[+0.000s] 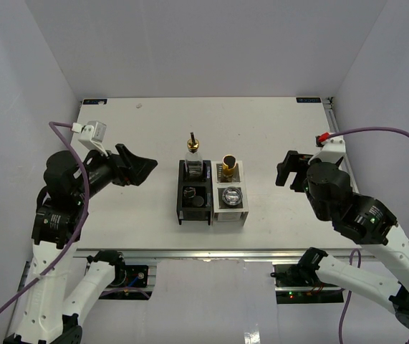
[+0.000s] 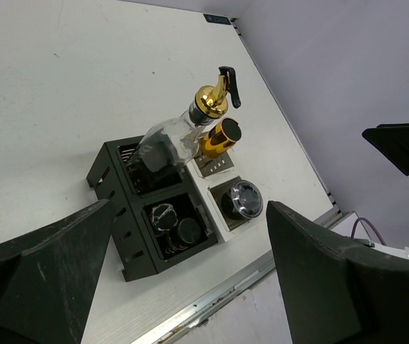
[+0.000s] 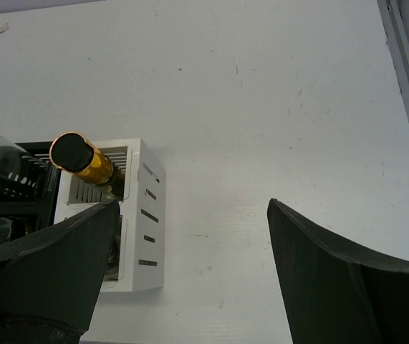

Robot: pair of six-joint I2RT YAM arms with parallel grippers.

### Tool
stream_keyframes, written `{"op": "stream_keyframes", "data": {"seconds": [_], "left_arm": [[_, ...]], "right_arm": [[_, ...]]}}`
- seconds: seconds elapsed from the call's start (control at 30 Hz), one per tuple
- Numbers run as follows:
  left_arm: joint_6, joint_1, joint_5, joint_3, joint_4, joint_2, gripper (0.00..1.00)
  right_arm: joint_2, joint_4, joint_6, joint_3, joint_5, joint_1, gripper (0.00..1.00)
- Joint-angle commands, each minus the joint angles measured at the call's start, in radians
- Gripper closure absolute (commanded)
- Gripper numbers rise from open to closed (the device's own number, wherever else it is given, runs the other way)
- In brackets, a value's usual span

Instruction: Organize the condiment bottles

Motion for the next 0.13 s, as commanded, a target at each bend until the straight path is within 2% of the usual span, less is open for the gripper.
{"op": "stream_keyframes", "data": {"seconds": [0.0,0.1], "left_arm": [[-0.002,0.003,0.000,-0.010,0.011,-0.009,0.02],[0.000,0.002,-0.002,-0.014,0.012,-0.009,0.02]], "right_arm": [[-0.016,0.045,-0.006,0.001,0.014,-0.001,0.10],[-0.008,0.047,-0.013,-0.002,0.015,-0.003,0.10]]}}
